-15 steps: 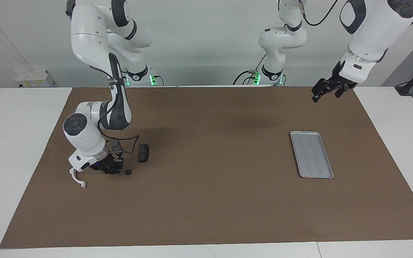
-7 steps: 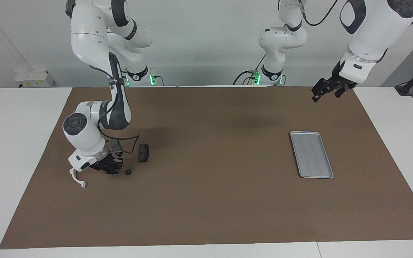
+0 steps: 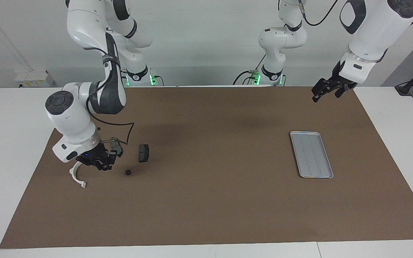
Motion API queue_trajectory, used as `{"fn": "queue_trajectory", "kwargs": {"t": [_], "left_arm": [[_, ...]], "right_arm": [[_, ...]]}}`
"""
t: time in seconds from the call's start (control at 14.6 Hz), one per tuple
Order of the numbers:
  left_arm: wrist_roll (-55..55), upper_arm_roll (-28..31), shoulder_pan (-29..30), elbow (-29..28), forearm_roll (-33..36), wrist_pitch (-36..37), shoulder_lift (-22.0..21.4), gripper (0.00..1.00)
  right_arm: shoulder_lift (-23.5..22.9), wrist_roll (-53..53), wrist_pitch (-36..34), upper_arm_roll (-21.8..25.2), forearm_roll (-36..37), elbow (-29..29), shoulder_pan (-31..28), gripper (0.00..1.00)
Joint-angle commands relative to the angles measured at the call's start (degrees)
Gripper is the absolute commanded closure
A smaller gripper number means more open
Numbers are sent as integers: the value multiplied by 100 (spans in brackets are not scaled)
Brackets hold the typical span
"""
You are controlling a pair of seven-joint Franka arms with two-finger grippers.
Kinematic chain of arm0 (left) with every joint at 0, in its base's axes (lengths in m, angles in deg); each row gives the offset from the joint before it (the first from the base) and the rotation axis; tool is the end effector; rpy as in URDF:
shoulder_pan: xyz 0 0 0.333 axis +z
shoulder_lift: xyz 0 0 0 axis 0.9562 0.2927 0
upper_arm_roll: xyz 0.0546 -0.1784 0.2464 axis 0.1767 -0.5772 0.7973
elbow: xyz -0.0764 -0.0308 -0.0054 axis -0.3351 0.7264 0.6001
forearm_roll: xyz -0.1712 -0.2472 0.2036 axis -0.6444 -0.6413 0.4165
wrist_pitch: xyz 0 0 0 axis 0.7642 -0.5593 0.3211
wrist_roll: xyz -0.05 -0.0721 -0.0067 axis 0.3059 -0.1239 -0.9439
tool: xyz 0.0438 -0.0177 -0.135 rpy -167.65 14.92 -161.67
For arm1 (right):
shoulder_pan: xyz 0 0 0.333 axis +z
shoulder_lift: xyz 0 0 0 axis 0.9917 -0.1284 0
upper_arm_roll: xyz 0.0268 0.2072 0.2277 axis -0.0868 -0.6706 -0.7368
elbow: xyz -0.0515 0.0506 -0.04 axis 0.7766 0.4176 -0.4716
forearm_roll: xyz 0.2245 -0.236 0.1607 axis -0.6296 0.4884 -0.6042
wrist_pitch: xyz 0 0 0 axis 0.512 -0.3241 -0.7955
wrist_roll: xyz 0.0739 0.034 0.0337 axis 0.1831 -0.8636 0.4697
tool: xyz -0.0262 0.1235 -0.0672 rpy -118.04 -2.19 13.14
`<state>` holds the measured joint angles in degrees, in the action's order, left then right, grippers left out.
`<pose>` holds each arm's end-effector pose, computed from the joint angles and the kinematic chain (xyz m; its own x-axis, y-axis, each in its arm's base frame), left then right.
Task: Pick bearing gear from pile to tray
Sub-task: 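Carry the bearing with the right gripper toward the table center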
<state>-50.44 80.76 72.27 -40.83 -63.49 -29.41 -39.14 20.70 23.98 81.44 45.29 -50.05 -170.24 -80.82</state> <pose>0.5051 -0.0375 0.5611 0.9854 0.1530 -0.0750 0.1541 -0.9880 0.0082 0.6488 0.0091 0.3971 0.9968 0.0307 0.0741 0.0297 -0.9995 0.0136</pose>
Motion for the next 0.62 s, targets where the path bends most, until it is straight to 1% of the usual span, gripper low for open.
{"fn": "queue_trajectory", "kwargs": {"t": [0.0, 0.07, 0.21, 0.55], "left_arm": [[45, 42, -26, -119, -79, 45, -142, 0], [45, 42, -26, -119, -79, 45, -142, 0], [45, 42, -26, -119, -79, 45, -142, 0], [45, 42, -26, -119, -79, 54, -142, 0]], "right_arm": [[-57, -496, -611, -27, 27, 753, 372, 100], [-66, -759, -718, -18, 36, 842, 652, 100], [-66, -1348, -701, -1, 62, 843, 1171, 100], [-127, -2755, -649, -27, 97, 834, 2138, 100]]}}
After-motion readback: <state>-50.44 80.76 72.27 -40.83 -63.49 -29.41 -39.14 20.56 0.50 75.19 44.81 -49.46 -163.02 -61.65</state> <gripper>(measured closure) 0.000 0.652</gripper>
